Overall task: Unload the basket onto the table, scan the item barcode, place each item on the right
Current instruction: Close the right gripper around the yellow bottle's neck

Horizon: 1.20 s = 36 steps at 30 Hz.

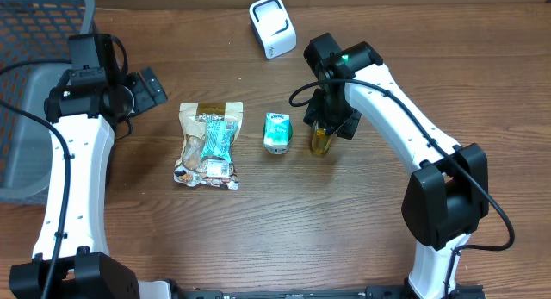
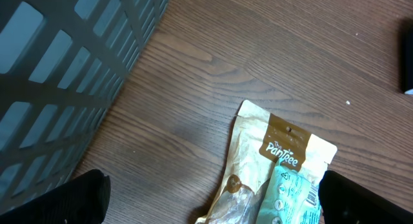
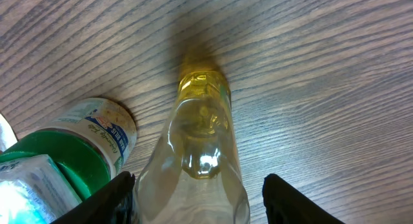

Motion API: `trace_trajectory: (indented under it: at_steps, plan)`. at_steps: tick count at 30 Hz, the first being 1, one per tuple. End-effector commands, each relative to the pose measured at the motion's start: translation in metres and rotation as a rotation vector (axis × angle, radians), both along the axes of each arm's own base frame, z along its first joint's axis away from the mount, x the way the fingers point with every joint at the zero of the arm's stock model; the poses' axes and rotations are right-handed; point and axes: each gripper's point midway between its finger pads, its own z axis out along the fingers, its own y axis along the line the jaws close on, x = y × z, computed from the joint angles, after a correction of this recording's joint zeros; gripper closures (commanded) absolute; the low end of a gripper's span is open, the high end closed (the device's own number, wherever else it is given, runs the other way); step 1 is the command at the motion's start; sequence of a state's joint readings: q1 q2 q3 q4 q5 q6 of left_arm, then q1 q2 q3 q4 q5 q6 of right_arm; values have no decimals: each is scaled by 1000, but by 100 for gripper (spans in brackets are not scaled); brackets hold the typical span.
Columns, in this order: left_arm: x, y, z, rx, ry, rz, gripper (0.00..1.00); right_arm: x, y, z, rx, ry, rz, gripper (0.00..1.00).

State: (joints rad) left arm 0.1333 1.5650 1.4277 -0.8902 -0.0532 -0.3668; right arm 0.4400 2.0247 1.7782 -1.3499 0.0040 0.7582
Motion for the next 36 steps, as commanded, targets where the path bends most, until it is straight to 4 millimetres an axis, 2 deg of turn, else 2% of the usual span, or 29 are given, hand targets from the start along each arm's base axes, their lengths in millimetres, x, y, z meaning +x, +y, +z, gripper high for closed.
trace_trajectory:
  at_steps: [1, 17, 22, 36]
  plan:
    - [2, 5, 2, 8, -6, 10, 0, 1, 0, 1, 0, -6, 3, 39]
    - [2, 5, 2, 8, -7, 10, 0, -3, -2, -4, -8, 11, 2, 45]
    - [2, 5, 2, 8, -6, 10, 1, -3, -2, -4, -8, 11, 3, 55]
    - [2, 5, 2, 8, -7, 10, 1, -3, -3, -4, -8, 10, 22, 59]
